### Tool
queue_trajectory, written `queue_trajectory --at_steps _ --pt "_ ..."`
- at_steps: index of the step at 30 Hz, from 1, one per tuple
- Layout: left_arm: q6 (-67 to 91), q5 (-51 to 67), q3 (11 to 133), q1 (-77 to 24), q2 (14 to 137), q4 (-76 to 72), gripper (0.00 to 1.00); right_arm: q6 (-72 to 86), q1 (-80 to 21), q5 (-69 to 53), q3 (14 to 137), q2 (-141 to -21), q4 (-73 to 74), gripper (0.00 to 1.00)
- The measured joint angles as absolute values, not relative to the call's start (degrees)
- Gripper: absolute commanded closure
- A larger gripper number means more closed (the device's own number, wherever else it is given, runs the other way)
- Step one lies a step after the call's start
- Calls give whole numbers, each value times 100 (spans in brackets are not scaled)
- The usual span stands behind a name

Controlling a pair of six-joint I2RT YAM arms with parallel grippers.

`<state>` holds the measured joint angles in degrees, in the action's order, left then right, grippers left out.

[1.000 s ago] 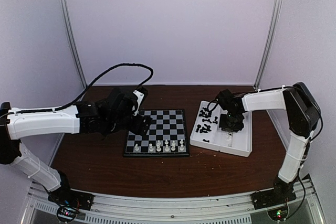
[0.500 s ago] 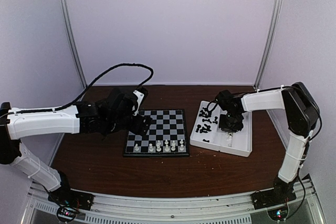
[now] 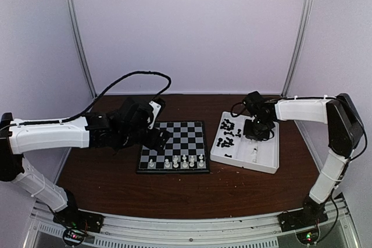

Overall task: Set up the chess pieces on the board
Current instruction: Pick up the chess piece from the storage box, then place the chess piece on the chessboard.

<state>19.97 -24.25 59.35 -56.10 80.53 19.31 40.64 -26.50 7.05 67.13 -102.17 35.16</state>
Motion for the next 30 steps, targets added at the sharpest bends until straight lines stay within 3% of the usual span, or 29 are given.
queue_trajectory --at_steps 13,24,30 --pt "2071 -1426 6110 -5610 8600 1330 7 4407 -2650 -725 6165 -8753 2777 81" --pt "1957 -552 7282 -5835 10608 36 12 5400 -2676 -2246 5245 -8440 1343 80" --pt "1632 -445 7747 -6233 11074 -167 14 5647 -2810 -2547 5057 -8267 1007 80"
